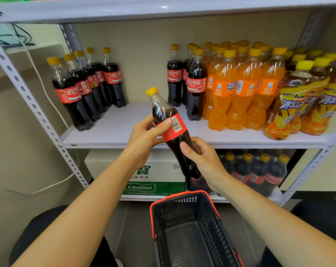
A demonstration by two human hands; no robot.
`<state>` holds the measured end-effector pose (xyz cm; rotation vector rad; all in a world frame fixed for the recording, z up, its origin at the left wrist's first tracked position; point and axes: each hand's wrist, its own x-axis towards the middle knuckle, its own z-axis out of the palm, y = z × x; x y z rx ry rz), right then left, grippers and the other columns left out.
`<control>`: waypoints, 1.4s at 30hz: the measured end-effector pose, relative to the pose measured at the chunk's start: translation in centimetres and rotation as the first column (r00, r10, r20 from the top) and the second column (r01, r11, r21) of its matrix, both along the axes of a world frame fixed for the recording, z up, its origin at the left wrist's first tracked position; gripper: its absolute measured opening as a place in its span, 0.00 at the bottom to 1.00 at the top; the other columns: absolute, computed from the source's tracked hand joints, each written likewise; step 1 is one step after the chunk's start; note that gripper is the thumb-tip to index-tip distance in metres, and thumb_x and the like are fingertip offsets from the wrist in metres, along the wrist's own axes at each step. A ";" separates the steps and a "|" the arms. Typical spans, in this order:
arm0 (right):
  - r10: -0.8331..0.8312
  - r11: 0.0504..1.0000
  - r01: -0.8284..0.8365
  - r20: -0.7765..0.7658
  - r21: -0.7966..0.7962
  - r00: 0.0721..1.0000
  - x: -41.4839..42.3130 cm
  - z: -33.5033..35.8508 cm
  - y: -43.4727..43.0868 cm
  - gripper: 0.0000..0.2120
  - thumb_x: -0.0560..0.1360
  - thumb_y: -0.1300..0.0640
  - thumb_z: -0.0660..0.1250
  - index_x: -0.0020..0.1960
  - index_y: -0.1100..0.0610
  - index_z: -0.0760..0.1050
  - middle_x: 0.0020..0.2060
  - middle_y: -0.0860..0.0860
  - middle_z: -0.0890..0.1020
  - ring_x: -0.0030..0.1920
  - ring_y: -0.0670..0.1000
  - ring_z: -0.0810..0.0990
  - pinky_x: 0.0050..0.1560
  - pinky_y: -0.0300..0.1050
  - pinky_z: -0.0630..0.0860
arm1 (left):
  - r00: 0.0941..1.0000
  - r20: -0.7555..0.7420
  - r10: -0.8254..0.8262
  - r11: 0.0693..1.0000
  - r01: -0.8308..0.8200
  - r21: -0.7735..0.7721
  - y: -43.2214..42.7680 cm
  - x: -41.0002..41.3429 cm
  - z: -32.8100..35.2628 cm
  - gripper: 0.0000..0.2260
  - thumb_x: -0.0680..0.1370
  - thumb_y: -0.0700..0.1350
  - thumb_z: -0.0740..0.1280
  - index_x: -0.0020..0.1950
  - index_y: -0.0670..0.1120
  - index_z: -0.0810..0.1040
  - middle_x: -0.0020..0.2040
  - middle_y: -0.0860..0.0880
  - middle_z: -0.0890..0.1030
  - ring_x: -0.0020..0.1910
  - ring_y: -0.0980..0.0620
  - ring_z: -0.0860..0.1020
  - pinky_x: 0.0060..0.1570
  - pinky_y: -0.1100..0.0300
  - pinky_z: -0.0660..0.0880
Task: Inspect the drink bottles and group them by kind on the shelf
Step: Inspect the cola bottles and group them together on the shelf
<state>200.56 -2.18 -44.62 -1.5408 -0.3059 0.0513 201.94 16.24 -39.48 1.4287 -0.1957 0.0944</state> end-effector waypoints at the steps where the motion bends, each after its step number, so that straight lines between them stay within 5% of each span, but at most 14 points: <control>1: 0.023 1.000 -0.023 -0.021 -0.004 1.000 0.0 0.0 -0.1 0.20 0.69 0.34 0.72 0.54 0.46 0.81 0.48 0.49 0.86 0.50 0.47 0.86 0.46 0.38 0.78 | 1.000 0.008 -0.005 1.000 0.006 -0.015 0.2 0.0 -0.1 0.16 0.76 0.49 0.74 0.63 0.48 0.82 0.52 0.48 0.84 0.53 0.51 0.84 0.51 0.59 0.80; 5: 0.222 0.975 -0.213 -0.193 0.066 0.956 0.0 0.3 -0.6 0.19 0.72 0.36 0.71 0.54 0.48 0.85 0.51 0.53 0.87 0.54 0.54 0.86 0.57 0.50 0.80 | 0.996 0.006 -0.089 0.990 0.089 -0.111 0.1 -0.3 -0.2 0.20 0.78 0.45 0.69 0.70 0.44 0.75 0.54 0.47 0.84 0.53 0.49 0.83 0.51 0.55 0.80; 10: 0.044 0.997 -0.047 -0.056 -0.063 0.997 -0.6 0.1 -0.3 0.16 0.73 0.42 0.74 0.54 0.49 0.80 0.46 0.44 0.87 0.49 0.44 0.85 0.48 0.37 0.76 | 0.997 -0.038 -0.066 0.998 0.067 0.010 -0.4 -0.4 0.1 0.16 0.76 0.53 0.69 0.63 0.51 0.81 0.53 0.51 0.84 0.51 0.53 0.83 0.48 0.60 0.79; 14: 0.016 0.978 -0.019 -0.013 -0.209 1.000 -0.7 -0.1 -0.4 0.18 0.72 0.43 0.78 0.55 0.48 0.75 0.49 0.47 0.85 0.50 0.43 0.84 0.51 0.41 0.78 | 1.000 0.016 -0.013 0.998 0.012 0.060 -0.2 -0.4 -0.5 0.20 0.71 0.52 0.76 0.62 0.50 0.81 0.58 0.44 0.83 0.57 0.47 0.83 0.53 0.55 0.80; 20: 0.166 0.972 -0.178 -0.085 -0.154 0.982 -0.3 0.3 -1.0 0.17 0.71 0.52 0.78 0.57 0.49 0.78 0.50 0.52 0.87 0.53 0.53 0.86 0.61 0.55 0.80 | 0.987 0.017 -0.158 0.986 0.159 -0.060 -0.4 -0.6 -0.8 0.20 0.77 0.43 0.69 0.69 0.44 0.76 0.58 0.45 0.83 0.58 0.46 0.82 0.55 0.50 0.80; 25: -0.025 0.962 0.044 0.071 -0.271 0.997 -0.3 -0.5 -0.9 0.23 0.68 0.49 0.82 0.59 0.47 0.76 0.50 0.44 0.84 0.50 0.40 0.83 0.53 0.40 0.79 | 0.994 0.046 -0.099 0.992 0.095 0.080 -0.8 -0.8 -0.1 0.18 0.76 0.48 0.71 0.65 0.50 0.79 0.59 0.46 0.83 0.56 0.49 0.83 0.52 0.57 0.79; 28: -0.024 0.945 0.057 0.107 -0.322 0.994 -0.4 -0.6 -0.9 0.26 0.67 0.45 0.81 0.60 0.44 0.74 0.51 0.41 0.83 0.51 0.38 0.82 0.55 0.42 0.79 | 0.995 0.084 -0.049 0.994 0.041 0.102 -0.5 -0.8 -0.3 0.17 0.74 0.46 0.74 0.62 0.49 0.81 0.58 0.44 0.83 0.54 0.48 0.84 0.50 0.56 0.80; 33: 0.082 0.973 -0.069 0.052 -0.220 0.995 -0.4 0.2 -1.3 0.23 0.69 0.45 0.77 0.61 0.43 0.74 0.51 0.40 0.84 0.53 0.39 0.82 0.54 0.40 0.76 | 0.985 0.089 -0.148 0.989 0.144 0.042 -0.2 -1.0 -0.3 0.20 0.76 0.41 0.70 0.68 0.43 0.77 0.58 0.46 0.84 0.57 0.46 0.82 0.53 0.54 0.79; 38: 0.040 0.981 -0.015 0.126 -0.192 0.991 -0.3 0.2 -1.7 0.27 0.69 0.51 0.79 0.66 0.48 0.74 0.54 0.47 0.84 0.56 0.46 0.84 0.61 0.50 0.79 | 0.953 0.082 -0.292 0.957 0.291 0.026 -0.4 -1.3 -0.4 0.22 0.77 0.37 0.67 0.71 0.44 0.74 0.63 0.44 0.82 0.63 0.45 0.80 0.58 0.53 0.78; 42: 0.032 0.980 0.004 0.177 -0.201 0.984 0.0 -0.5 -2.3 0.31 0.69 0.57 0.82 0.68 0.50 0.73 0.55 0.48 0.84 0.56 0.48 0.84 0.61 0.53 0.81 | 0.968 0.181 -0.172 0.982 0.154 0.111 -0.7 -1.8 0.4 0.23 0.77 0.37 0.70 0.72 0.44 0.74 0.67 0.44 0.81 0.67 0.44 0.79 0.63 0.51 0.77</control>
